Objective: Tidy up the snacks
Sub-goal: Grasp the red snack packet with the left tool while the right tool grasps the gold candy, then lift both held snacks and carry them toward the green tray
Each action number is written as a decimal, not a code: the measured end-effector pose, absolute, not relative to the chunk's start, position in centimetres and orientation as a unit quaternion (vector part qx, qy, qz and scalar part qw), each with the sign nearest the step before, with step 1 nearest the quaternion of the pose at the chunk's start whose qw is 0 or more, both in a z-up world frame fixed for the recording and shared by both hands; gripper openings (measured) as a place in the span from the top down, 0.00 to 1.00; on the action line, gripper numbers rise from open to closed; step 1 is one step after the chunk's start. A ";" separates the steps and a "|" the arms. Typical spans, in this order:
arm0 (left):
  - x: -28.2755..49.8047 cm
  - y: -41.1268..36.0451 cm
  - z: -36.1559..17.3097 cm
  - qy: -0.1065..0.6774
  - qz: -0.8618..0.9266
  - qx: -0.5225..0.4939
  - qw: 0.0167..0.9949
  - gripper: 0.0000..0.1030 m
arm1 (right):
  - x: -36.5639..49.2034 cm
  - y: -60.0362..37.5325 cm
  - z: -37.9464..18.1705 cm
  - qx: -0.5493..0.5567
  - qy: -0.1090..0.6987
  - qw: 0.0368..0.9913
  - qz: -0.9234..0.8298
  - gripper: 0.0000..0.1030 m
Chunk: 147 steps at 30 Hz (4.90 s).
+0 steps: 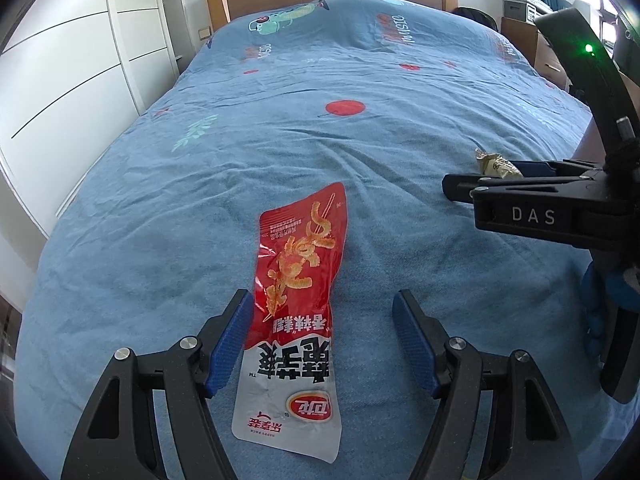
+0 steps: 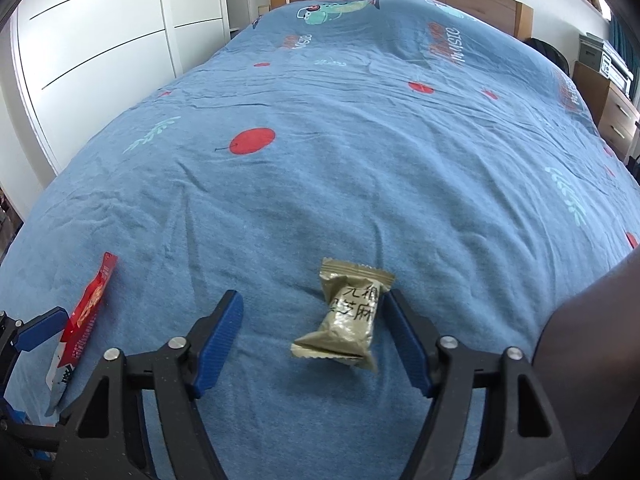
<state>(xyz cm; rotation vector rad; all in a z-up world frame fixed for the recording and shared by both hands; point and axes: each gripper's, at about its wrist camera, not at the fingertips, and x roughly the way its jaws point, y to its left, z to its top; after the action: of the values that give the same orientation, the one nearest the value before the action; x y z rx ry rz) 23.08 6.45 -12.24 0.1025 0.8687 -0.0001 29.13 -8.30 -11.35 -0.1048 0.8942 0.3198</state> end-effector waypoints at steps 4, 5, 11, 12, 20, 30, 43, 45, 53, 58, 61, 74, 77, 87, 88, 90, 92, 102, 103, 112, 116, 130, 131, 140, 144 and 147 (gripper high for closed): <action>23.2 6.5 -12.4 0.423 -0.002 0.047 0.905 0.35 | 29.1 -8.3 -11.4 -0.048 0.430 0.888 0.155 0.00; 23.2 6.5 -12.4 0.423 -0.002 0.047 0.905 0.35 | 29.1 -8.3 -11.4 -0.048 0.430 0.888 0.156 0.00; 23.8 7.4 -12.7 0.432 -0.014 0.028 0.902 0.35 | 29.1 -8.3 -11.7 -0.042 0.434 0.884 0.167 0.00; 23.9 7.6 -12.8 0.433 -0.018 0.021 0.901 0.35 | 29.1 -8.3 -11.7 -0.040 0.435 0.884 0.168 0.00; 24.6 9.1 -13.0 0.444 -0.050 -0.024 0.894 0.41 | 28.9 -8.9 -11.7 -0.021 0.435 0.882 0.177 0.00; 24.6 9.3 -12.6 0.443 -0.044 -0.019 0.895 0.76 | 28.0 -9.0 -11.1 -0.021 0.431 0.883 0.184 0.00; 23.2 8.5 -10.7 0.445 -0.006 -0.008 0.895 0.89 | 24.6 -9.2 -8.9 -0.009 0.433 0.876 0.211 0.00; 22.6 8.4 -10.1 0.446 -0.002 -0.011 0.895 0.89 | 23.5 -9.3 -8.2 -0.009 0.432 0.876 0.215 0.00; 19.2 7.7 -7.2 0.444 0.010 -0.036 0.895 0.89 | 18.6 -10.0 -4.2 -0.010 0.420 0.880 0.223 0.00; 16.4 6.2 -5.1 0.438 0.004 -0.036 0.898 0.89 | 14.8 -11.1 -1.7 -0.015 0.414 0.884 0.218 0.00; 14.8 5.3 -3.7 0.434 -0.001 -0.029 0.901 0.89 | 12.8 -12.0 -0.3 -0.022 0.412 0.886 0.209 0.00; 7.9 0.6 0.3 0.413 -0.032 -0.011 0.910 0.89 | 4.7 -16.4 3.7 -0.046 0.417 0.896 0.149 0.00; 6.4 -0.6 0.2 0.416 -0.039 -0.011 0.908 0.89 | 3.2 -17.1 3.9 -0.049 0.422 0.895 0.136 0.00; 2.4 -4.1 0.8 0.421 -0.059 -0.014 0.905 0.89 | -1.9 -20.7 5.1 -0.046 0.421 0.901 0.094 0.00; 2.0 -4.4 1.0 0.421 -0.060 -0.014 0.905 0.89 | -2.3 -21.2 5.3 -0.045 0.419 0.902 0.092 0.00; 1.3 -4.9 1.2 0.419 -0.061 -0.013 0.906 0.89 | -3.1 -22.0 5.6 -0.044 0.415 0.905 0.086 0.00; 0.8 -5.4 1.4 0.418 -0.061 -0.010 0.906 0.89 | -3.8 -22.9 6.1 -0.040 0.409 0.908 0.080 0.00; -0.9 -8.3 2.0 0.420 -0.060 0.002 0.905 0.89 | -5.7 -27.4 8.3 -0.016 0.384 0.921 0.057 0.00; -0.9 -8.6 2.0 0.421 -0.061 0.004 0.905 0.89 | -5.8 -27.9 8.4 -0.014 0.383 0.922 0.056 0.00; -1.0 -12.2 1.1 0.435 -0.069 0.033 0.897 0.89 | -5.4 -31.6 7.2 0.017 0.386 0.921 0.046 0.00; -0.7 -13.5 0.2 0.446 -0.071 0.043 0.891 0.89 | -4.8 -32.7 6.1 0.029 0.391 0.919 0.044 0.00; 0.8 -19.0 -2.0 0.469 -0.110 0.069 0.874 0.89 | -2.2 -40.0 3.7 0.064 0.403 0.913 -0.001 0.00; 0.9 -19.4 -2.0 0.469 -0.113 0.071 0.873 0.89 | -2.0 -40.5 3.6 0.066 0.403 0.913 -0.005 0.00; 1.3 -23.1 -1.6 0.462 -0.147 0.086 0.870 0.89 | -0.4 -45.0 2.9 0.077 0.400 0.913 -0.034 0.00; 1.7 -25.3 -1.3 0.459 -0.170 0.094 0.867 0.89 | 0.8 -46.9 2.3 0.072 0.402 0.912 -0.045 0.00; 2.2 -27.1 -1.1 0.458 -0.187 0.099 0.864 0.89 | 1.7 -48.3 2.0 0.074 0.403 0.911 -0.051 0.00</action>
<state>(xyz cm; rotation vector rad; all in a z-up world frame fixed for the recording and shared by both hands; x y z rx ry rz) 2.22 -27.12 -1.12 0.2066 0.9590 -0.3916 1.71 -48.31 2.00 0.1533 0.8304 -0.1050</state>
